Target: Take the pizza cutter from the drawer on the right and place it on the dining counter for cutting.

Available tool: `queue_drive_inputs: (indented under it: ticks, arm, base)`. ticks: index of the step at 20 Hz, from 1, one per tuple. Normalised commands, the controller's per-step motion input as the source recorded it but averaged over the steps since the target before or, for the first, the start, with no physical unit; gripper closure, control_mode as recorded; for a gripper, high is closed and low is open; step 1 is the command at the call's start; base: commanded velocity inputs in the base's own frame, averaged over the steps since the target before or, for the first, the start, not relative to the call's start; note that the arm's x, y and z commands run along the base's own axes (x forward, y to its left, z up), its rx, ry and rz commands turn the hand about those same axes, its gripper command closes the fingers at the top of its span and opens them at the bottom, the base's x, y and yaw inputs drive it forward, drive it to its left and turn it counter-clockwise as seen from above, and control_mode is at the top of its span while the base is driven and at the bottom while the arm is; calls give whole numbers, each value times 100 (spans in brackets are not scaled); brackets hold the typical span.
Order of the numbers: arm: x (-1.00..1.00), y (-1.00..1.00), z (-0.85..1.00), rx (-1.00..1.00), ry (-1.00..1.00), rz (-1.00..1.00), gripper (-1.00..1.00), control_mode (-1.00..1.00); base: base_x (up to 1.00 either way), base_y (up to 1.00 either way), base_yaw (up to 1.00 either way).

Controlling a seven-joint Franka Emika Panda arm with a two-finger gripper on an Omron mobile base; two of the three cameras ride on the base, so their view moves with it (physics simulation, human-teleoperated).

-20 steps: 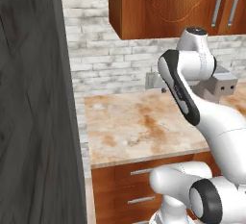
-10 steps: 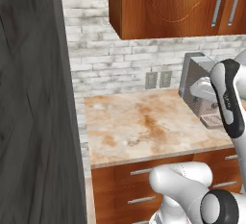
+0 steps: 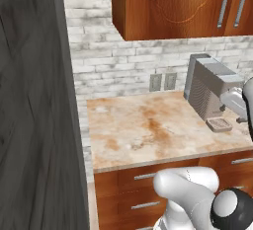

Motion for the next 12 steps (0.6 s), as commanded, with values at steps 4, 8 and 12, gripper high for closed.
queue_drive_inputs:
  ticks: [4, 8, 12]
  arm:
    - [0, -60, -45, 23, -1, -30, -100, -100]
    - [-3, -48, -51, 21, -5, -32, -100, -100]
    - [-3, -44, -54, 19, -7, -27, -100, -100]
  base:
    - [0, 0, 0]
    - [0, 0, 0]
    - [0, 0, 0]
